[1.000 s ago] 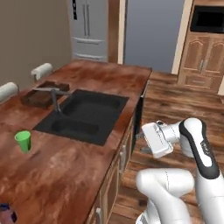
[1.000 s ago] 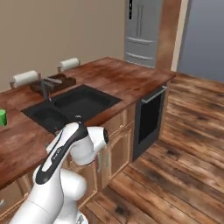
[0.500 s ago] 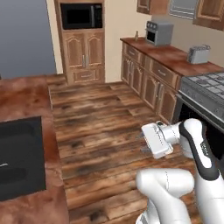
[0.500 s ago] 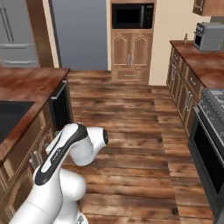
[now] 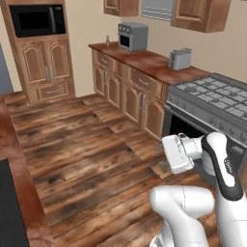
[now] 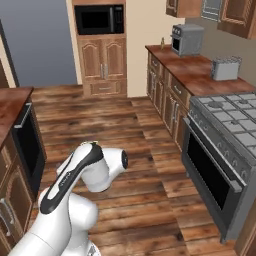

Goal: Place the drinks on the dining counter in a tight cluster.

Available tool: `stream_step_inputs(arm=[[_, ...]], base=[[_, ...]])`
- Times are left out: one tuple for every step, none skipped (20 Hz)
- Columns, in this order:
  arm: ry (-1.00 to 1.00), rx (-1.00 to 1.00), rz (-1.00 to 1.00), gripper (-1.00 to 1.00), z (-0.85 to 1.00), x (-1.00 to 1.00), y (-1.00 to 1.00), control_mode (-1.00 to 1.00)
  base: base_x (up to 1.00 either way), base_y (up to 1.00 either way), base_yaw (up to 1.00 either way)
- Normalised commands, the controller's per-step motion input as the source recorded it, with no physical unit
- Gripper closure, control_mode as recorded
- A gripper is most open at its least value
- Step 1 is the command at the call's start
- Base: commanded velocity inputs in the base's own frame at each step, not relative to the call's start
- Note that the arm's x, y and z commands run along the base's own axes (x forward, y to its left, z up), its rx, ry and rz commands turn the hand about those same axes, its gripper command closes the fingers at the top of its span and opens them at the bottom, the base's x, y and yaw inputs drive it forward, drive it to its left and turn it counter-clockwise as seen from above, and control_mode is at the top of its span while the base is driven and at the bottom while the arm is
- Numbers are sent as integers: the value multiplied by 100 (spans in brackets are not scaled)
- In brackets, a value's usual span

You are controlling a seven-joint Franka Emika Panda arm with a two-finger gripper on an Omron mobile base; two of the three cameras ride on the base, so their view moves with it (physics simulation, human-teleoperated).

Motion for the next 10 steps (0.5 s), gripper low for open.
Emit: stream_step_inputs(arm=[[0,0,0,-100,0,0,0,100],[0,0,0,-100,0,0,0,100],[0,0,0,-100,0,0,0,100],[0,0,0,-100,0,0,0,100],[0,0,0,-100,0,0,0,100],[0,0,0,-100,0,0,0,100],[0,0,0,-100,0,0,0,100],[0,0,0,-100,0,0,0,100],[0,0,0,-100,0,0,0,100],[0,0,0,-100,0,0,0,100]], base=[[93,0,0],[94,0,0],[94,0,0],[94,0,0],[94,0,0],[94,0,0],[94,0,0],[93,0,0],[92,0,0],[91,0,0]])
